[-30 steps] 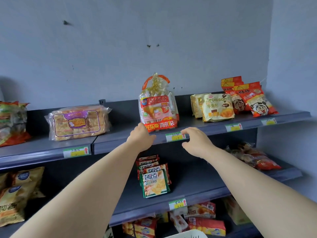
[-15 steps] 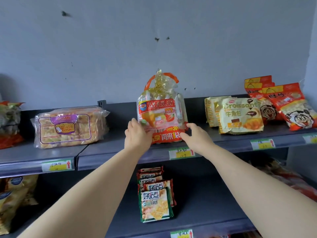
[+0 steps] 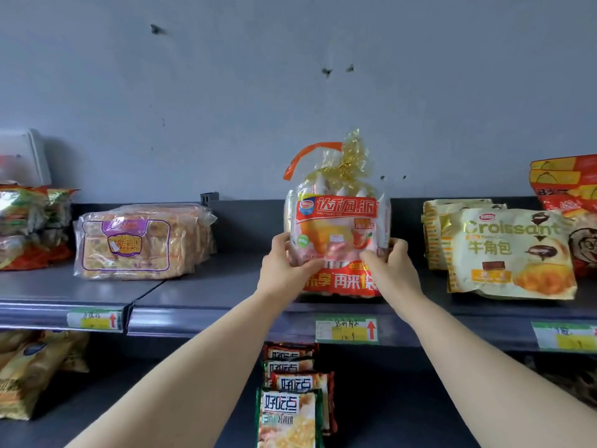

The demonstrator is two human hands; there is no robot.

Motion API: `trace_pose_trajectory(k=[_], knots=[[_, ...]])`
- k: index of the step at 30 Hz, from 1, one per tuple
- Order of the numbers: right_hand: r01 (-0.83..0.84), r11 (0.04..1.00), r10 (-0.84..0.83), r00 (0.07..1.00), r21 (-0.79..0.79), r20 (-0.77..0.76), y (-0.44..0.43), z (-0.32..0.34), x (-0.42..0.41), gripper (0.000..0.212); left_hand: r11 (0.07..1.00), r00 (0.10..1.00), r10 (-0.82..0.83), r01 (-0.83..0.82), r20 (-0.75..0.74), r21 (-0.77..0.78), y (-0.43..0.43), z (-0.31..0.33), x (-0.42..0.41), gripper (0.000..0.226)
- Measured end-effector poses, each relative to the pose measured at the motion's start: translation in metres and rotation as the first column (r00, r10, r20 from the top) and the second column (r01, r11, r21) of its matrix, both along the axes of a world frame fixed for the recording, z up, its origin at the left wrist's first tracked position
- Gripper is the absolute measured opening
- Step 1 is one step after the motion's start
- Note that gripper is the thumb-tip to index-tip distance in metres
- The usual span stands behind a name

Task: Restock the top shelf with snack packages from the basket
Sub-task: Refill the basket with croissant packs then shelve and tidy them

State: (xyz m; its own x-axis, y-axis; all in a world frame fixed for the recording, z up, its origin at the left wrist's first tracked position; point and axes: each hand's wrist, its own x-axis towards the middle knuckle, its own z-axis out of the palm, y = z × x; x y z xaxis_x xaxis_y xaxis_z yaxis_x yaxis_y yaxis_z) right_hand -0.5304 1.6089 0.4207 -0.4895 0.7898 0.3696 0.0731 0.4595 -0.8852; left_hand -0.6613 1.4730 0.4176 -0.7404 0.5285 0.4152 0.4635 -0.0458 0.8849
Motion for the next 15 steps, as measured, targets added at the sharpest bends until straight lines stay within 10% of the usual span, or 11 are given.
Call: trace_pose_trajectory(k=[7,15], knots=[[-0.284,0.907,0.252,0.957,-0.311,-0.141,0.013,0.006,-0.011,0.052,0.972,0.936,-0.233,0.216,0.262,0.095,0.01,0.011,-0.005,0.076],[0.031,0.966,-0.097,0.964,-0.255,-0.248,0.027,-0.006,-0.013,0.047,0.931,0.938,-0.344,0.347,0.046,-0.116,0.021,-0.006,-0.015,0.066]])
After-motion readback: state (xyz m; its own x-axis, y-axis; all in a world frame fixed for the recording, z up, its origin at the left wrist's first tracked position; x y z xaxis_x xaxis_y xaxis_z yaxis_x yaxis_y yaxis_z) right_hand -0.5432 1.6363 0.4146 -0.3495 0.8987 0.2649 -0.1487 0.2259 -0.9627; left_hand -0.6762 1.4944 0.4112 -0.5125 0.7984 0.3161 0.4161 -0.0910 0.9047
